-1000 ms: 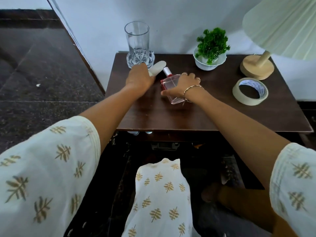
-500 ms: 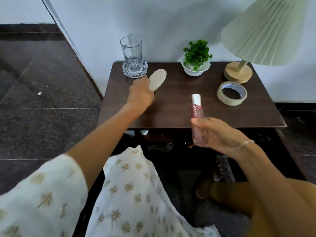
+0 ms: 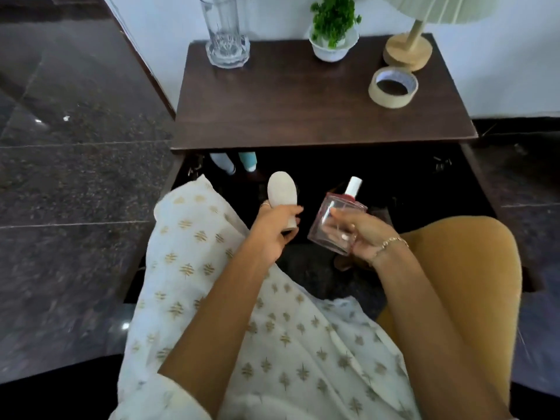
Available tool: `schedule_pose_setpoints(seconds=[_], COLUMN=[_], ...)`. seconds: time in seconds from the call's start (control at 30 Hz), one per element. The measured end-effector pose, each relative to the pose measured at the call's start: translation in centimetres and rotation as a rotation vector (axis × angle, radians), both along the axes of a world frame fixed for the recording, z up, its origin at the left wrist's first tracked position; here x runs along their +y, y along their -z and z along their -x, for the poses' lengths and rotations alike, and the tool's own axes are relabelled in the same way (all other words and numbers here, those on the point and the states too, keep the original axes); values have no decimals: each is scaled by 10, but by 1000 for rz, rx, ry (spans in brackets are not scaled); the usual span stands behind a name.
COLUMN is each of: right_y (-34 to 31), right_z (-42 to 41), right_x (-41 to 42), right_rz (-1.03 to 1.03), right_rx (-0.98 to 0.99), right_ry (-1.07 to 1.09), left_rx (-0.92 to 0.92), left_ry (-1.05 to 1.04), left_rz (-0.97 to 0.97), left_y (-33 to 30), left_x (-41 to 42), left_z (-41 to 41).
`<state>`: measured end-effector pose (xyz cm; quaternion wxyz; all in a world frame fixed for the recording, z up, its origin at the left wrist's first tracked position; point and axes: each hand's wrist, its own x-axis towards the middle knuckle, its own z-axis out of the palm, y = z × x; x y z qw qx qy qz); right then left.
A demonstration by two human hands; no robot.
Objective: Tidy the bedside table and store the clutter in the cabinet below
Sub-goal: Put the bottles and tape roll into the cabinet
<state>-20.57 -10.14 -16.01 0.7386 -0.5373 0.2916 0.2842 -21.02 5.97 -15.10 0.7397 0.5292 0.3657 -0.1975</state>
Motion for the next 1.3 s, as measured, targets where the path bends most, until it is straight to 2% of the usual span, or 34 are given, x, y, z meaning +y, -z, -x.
schedule_pose_setpoints(seconds=[0.1, 0.2, 0.43, 0.7, 0.87, 1.0, 1.3], right_y=[24, 48, 81, 104, 108, 108, 122], right_z=[-9, -25, -67, -107, -122, -131, -149], right_x=[6, 16, 49, 64, 65, 67, 75], right_rz=[111, 177, 395, 432, 450, 478, 612], right_rx=[53, 28, -119, -356, -400, -433, -548], right_ry=[65, 121, 89, 208, 281, 393, 291], left_rx=[100, 121, 19, -145, -216, -256, -363], left_ry=[-56, -46, -65, -3, 78, 111, 197], left_rz=[-27, -171, -422, -762, -980, -1021, -1119], left_y=[20, 43, 78, 100, 107, 111, 125], left_x=[2, 7, 14, 19, 24, 25, 25], left_z=[-7, -23, -74, -126, -139, -143, -154])
